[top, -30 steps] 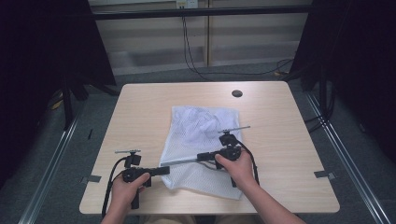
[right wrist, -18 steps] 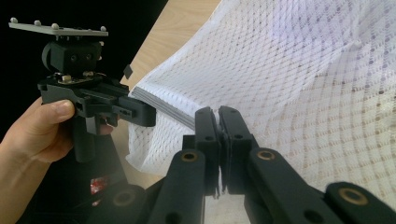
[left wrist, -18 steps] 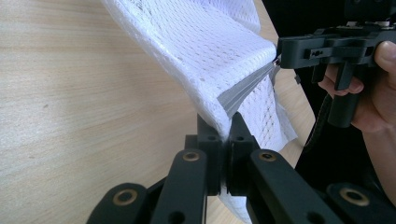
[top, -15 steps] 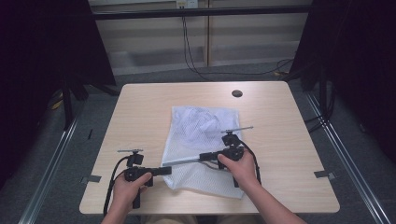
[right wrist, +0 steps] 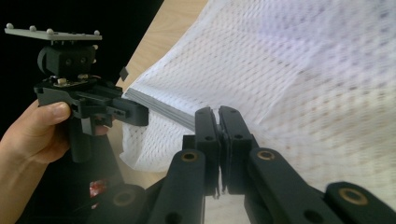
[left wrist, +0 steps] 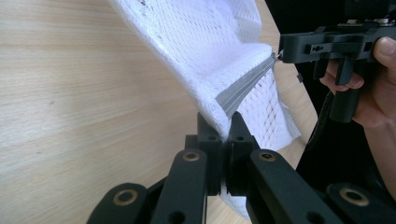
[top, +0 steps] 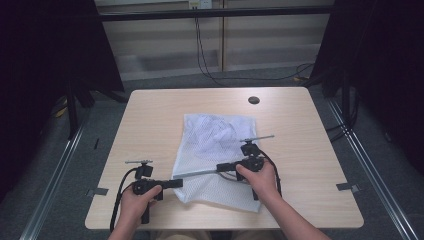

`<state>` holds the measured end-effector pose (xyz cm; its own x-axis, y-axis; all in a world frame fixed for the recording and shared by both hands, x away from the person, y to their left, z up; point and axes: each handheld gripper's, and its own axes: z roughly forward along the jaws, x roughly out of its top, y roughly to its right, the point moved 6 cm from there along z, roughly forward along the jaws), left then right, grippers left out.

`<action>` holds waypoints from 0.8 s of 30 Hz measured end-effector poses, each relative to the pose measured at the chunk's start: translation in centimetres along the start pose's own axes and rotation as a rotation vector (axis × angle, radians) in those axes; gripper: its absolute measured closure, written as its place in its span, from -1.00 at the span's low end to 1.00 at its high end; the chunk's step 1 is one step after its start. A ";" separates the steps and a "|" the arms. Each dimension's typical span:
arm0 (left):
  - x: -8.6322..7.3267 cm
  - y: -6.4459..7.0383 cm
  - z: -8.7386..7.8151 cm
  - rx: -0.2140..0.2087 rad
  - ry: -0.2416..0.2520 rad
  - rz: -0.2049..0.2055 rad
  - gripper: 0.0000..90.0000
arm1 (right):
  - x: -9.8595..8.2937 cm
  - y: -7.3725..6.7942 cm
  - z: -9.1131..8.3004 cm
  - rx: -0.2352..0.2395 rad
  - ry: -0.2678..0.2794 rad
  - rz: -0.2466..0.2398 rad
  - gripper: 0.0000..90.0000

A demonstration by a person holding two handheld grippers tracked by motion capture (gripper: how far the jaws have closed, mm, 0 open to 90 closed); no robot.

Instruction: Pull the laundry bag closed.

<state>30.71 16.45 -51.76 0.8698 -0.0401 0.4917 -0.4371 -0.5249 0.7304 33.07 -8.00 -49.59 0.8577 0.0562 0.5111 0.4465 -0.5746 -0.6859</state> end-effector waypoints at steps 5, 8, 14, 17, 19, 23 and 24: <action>0.0 -0.2 -0.2 0.005 0.002 0.004 0.95 | 0.1 0.4 -0.6 -0.002 0.009 0.008 0.93; 0.0 -0.1 -0.2 -0.006 -0.005 0.003 0.95 | 0.1 0.5 -0.8 -0.005 0.010 0.005 0.93; 0.0 -0.1 -0.2 0.003 0.004 -0.004 0.95 | 0.1 0.5 -1.0 -0.006 0.007 0.002 0.93; -0.1 -0.2 -0.3 0.000 0.003 0.004 0.95 | 0.1 0.6 -1.2 -0.006 0.009 0.004 0.93; -0.1 -0.1 -0.2 -0.003 0.005 -0.006 0.95 | 0.1 0.7 -1.2 -0.004 0.012 0.004 0.93; -0.1 -0.1 -0.2 -0.003 0.005 -0.007 0.95 | 0.1 0.6 -1.3 -0.001 0.010 0.005 0.93; -0.1 -0.1 -0.2 -0.004 0.005 -0.007 0.95 | 0.1 0.6 -1.3 0.000 0.010 0.006 0.93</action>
<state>30.64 16.68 -51.75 0.8719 -0.0319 0.4887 -0.4314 -0.5221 0.7357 33.06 -9.42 -49.32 0.8576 0.0450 0.5124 0.4416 -0.5751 -0.6887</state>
